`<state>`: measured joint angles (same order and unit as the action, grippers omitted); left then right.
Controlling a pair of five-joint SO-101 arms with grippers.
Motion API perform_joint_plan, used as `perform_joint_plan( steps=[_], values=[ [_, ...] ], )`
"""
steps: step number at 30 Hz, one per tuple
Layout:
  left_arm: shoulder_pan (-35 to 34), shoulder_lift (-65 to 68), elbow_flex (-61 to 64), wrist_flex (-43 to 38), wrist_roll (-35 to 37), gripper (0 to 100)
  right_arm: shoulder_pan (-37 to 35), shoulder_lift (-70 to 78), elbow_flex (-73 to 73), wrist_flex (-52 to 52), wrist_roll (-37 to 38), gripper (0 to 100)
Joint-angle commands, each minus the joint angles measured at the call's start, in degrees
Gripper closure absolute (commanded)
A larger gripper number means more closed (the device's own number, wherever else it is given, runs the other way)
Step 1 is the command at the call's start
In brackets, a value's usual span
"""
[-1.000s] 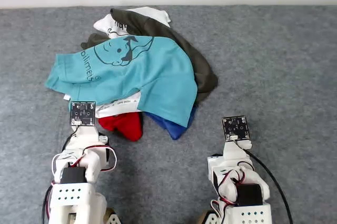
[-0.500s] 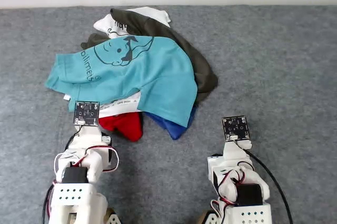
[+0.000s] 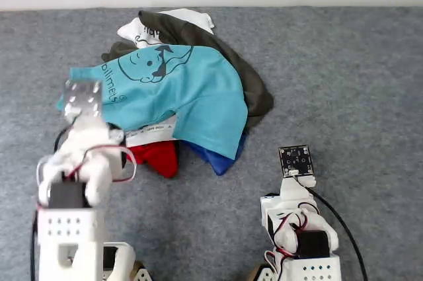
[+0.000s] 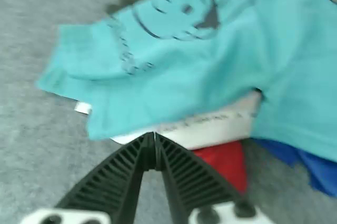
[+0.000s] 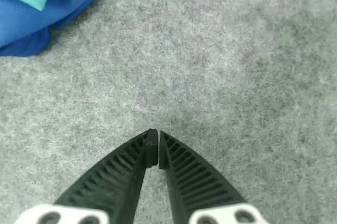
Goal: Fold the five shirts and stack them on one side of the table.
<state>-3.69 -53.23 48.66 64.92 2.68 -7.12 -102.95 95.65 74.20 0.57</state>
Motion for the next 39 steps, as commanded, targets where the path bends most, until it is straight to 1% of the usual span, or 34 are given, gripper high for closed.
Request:
perform_joint_plan(
  steps=[1,4,6,9,14,18,19,21,25,26,33,39],
  values=[
    [4.4,14.1,-16.4,8.0,0.3,99,0.6,-0.6,0.8,0.5,0.5,98.8],
    [6.7,24.6,-28.4,13.7,0.0,99,0.6,-0.6,0.8,0.5,0.5,98.8],
    [7.3,30.6,-35.6,15.6,-2.1,99,0.6,-0.6,0.8,0.5,0.5,98.8],
    [7.3,37.0,-43.4,16.4,-7.6,99,0.6,-0.6,0.8,0.5,0.5,98.8],
    [8.7,43.4,-50.8,16.0,-11.8,99,0.6,-0.6,0.8,0.5,0.5,98.8],
    [10.5,48.3,-53.1,15.9,-14.8,99,0.6,-0.6,0.8,0.5,0.5,98.8],
    [10.8,49.5,-53.1,15.8,-15.4,97,0.6,-0.6,0.8,0.5,0.5,98.8],
    [11.3,51.9,-53.1,15.6,-15.8,90,0.6,-0.6,0.8,0.5,0.5,98.8],
    [11.1,55.6,-53.1,15.8,-15.8,68,0.6,-0.6,0.8,0.5,0.5,98.8],
    [11.0,56.4,-53.1,16.0,-15.9,66,0.6,-0.6,0.8,0.5,0.5,98.8],
    [11.8,63.0,-53.2,15.2,-21.2,65,0.6,-0.6,0.8,0.5,0.5,98.8],
    [11.3,73.4,-53.8,9.1,-22.0,65,0.6,-0.6,0.8,0.5,0.5,98.8]
  ],
)
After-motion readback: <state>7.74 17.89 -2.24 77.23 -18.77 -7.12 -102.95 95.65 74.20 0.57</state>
